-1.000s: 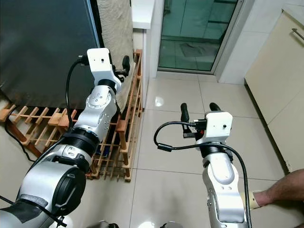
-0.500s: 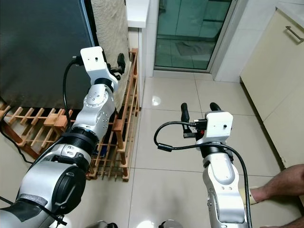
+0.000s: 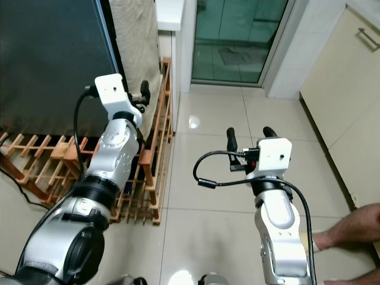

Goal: Restocking fridge

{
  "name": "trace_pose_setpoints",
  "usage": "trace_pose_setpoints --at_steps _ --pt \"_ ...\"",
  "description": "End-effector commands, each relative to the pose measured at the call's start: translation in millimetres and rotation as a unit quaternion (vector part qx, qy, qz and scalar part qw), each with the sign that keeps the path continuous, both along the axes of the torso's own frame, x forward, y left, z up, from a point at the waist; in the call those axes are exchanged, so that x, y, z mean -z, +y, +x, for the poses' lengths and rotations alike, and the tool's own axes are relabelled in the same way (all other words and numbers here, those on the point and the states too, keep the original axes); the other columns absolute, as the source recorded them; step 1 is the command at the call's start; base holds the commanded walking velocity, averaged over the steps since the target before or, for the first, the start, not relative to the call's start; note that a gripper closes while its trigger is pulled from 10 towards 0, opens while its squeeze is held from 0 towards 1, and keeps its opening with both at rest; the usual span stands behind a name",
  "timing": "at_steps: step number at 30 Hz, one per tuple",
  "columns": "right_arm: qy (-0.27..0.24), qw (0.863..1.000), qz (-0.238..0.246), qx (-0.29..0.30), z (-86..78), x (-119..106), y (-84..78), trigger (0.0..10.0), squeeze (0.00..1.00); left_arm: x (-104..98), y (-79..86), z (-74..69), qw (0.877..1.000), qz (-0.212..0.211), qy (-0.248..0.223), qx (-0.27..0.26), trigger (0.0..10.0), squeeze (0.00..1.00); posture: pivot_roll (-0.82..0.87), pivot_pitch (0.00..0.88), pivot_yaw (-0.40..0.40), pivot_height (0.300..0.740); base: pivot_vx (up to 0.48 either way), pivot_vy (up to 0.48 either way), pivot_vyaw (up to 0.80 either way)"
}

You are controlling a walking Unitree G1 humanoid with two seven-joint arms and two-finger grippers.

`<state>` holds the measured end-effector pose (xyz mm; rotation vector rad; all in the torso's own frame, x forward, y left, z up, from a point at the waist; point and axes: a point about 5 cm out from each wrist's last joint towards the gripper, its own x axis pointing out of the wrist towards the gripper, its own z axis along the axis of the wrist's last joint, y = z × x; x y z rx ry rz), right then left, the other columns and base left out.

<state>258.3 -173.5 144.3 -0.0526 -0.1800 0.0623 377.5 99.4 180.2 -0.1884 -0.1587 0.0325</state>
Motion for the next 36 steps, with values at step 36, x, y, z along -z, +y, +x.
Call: trace_pose_setpoints --at_steps 36 --pt "-0.002 1.0 0.001 0.002 1.3 -0.1 1.4 10.0 0.0 -18.6 -15.5 6.8 0.999 0.014 -0.004 0.043 10.0 0.0 -0.19 0.037 0.009 0.74 0.0 0.0 0.0"
